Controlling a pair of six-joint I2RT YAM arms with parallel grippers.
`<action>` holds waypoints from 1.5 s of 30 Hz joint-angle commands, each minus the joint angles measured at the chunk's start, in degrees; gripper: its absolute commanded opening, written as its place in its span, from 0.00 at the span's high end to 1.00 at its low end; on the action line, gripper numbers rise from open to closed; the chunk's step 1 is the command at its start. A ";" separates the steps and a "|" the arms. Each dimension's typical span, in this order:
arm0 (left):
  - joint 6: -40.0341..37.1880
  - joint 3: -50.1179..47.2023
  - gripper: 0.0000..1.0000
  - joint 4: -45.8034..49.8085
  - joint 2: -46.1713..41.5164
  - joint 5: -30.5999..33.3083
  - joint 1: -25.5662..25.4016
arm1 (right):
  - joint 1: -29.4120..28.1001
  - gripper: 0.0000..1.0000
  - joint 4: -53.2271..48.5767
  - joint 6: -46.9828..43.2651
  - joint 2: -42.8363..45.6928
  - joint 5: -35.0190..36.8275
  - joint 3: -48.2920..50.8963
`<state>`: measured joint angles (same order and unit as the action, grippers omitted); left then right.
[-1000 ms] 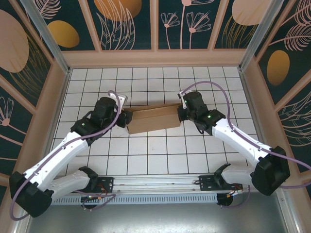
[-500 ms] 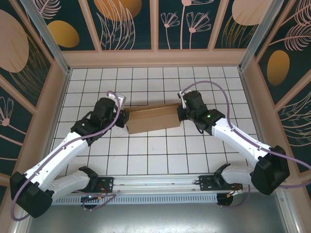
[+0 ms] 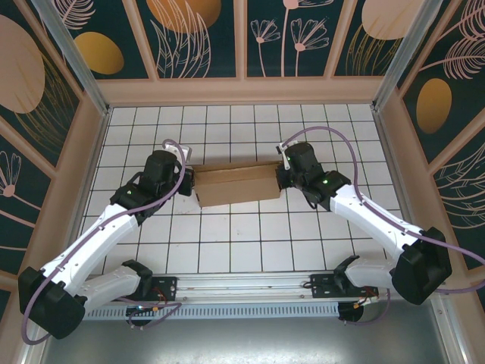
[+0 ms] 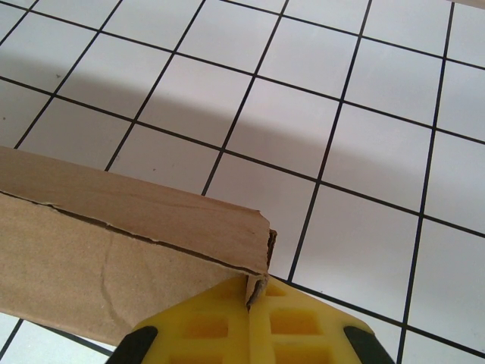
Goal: Fold the paper box
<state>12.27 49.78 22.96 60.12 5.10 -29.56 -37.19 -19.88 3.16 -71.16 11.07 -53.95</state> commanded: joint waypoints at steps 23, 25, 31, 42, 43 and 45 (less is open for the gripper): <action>8.21 4.86 0.56 4.98 3.40 -4.61 0.56 | -0.69 1.00 -9.53 0.71 -3.82 -2.15 -1.09; 9.22 4.12 0.56 3.89 4.03 -3.89 0.56 | -0.69 1.00 -9.54 0.86 -3.89 -2.36 -1.13; 10.31 3.65 0.58 1.67 6.92 -0.84 0.56 | -0.75 1.00 -9.30 1.07 -3.73 -2.47 -0.62; 9.35 3.49 0.83 2.43 5.75 3.59 0.56 | -0.76 1.00 -9.28 0.72 -3.54 -1.84 -0.01; 9.23 3.50 0.83 2.59 5.48 3.76 0.58 | -0.75 1.00 -9.24 0.71 -3.63 -1.77 -0.07; 8.80 3.41 0.83 2.90 5.10 4.16 0.56 | -0.73 1.00 -9.20 0.62 -3.94 -1.75 -0.05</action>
<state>22.11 53.80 25.58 66.89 6.72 -29.52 -37.23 -20.97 3.40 -72.93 10.55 -55.83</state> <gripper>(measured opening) 0.170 0.050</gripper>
